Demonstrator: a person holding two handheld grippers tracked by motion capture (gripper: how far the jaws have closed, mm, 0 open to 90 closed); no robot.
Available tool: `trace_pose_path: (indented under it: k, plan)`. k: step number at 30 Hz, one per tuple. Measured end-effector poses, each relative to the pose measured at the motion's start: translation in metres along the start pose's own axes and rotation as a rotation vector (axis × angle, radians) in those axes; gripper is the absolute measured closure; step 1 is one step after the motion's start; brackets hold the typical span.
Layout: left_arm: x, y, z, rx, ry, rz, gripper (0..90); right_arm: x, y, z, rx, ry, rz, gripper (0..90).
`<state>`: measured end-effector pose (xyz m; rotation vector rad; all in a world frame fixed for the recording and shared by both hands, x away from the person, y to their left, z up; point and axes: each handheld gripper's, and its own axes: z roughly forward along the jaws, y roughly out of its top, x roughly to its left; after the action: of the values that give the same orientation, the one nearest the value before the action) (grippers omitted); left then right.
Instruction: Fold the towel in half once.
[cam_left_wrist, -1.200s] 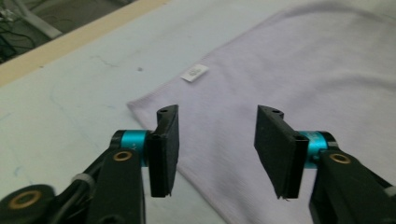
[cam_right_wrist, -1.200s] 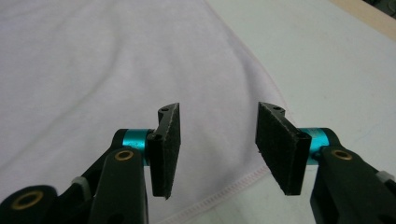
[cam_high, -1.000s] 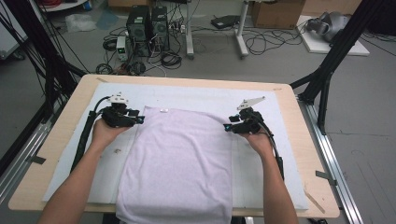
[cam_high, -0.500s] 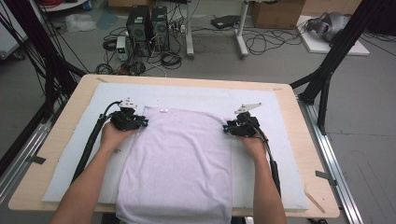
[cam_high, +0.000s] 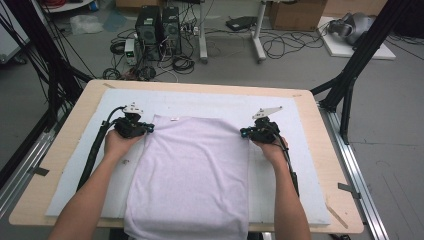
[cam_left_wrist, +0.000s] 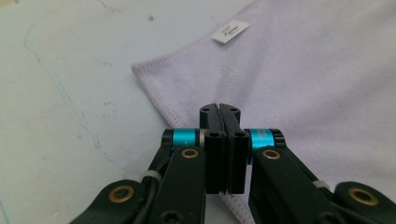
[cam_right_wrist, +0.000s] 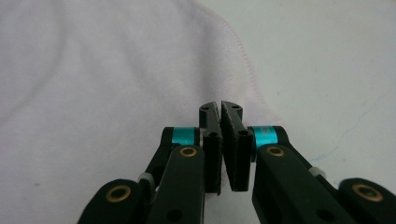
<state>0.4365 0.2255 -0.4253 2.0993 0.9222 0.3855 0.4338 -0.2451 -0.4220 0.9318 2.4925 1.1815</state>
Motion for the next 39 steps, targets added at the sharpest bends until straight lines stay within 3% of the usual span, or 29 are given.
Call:
trace_pose_path:
  k: [3, 6, 9, 13, 16, 18, 19, 20, 22, 24, 27, 33, 36, 39]
  plan:
    - [-0.005, 0.003, -0.016, -0.026, -0.010, 0.032, 88.4, 0.005, 0.007, -0.015, -0.074, 0.052, 0.010, 87.1]
    - [-0.015, 0.003, -0.037, -0.062, -0.011, 0.081, 88.4, 0.014, 0.010, -0.032, -0.090, 0.081, -0.010, 87.1]
    - [-0.025, -0.005, -0.058, -0.099, -0.031, 0.086, 88.4, 0.026, 0.009, -0.049, -0.101, 0.113, -0.027, 87.1]
    - [-0.048, -0.032, -0.082, -0.116, -0.063, 0.127, 88.4, 0.052, -0.004, -0.066, -0.105, 0.161, -0.074, 87.0]
    - [-0.068, -0.058, -0.093, -0.082, -0.107, 0.167, 88.2, 0.073, -0.024, -0.072, -0.084, 0.183, -0.105, 86.9]
    - [-0.079, -0.075, -0.099, -0.060, -0.131, 0.185, 87.9, 0.085, -0.040, -0.075, -0.077, 0.219, -0.095, 86.4]
    - [-0.083, -0.081, -0.102, -0.049, -0.130, 0.197, 85.2, 0.090, -0.047, -0.076, -0.061, 0.224, -0.105, 85.0]
    - [-0.086, -0.086, -0.104, -0.044, -0.123, 0.202, 76.4, 0.095, -0.053, -0.076, -0.046, 0.226, -0.109, 82.2]
    - [-0.087, -0.089, -0.106, -0.039, -0.117, 0.211, 60.0, 0.097, -0.061, -0.078, -0.058, 0.236, -0.108, 74.6]
    - [-0.085, -0.086, -0.104, -0.035, -0.110, 0.201, 54.8, 0.094, -0.063, -0.079, -0.055, 0.213, -0.095, 70.7]
    - [-0.079, -0.074, -0.097, -0.049, -0.111, 0.184, 52.3, 0.087, -0.058, -0.076, -0.075, 0.196, -0.078, 64.3]
    - [-0.071, -0.053, -0.071, -0.032, -0.119, 0.147, 52.1, 0.082, -0.050, -0.055, -0.018, 0.191, -0.083, 58.7]
    - [-0.066, -0.052, -0.059, 0.018, -0.122, 0.131, 57.0, 0.080, -0.052, -0.048, 0.012, 0.192, -0.076, 58.3]
    - [-0.066, -0.055, -0.055, 0.051, -0.146, 0.152, 79.7, 0.082, -0.055, -0.044, 0.035, 0.205, -0.080, 63.7]
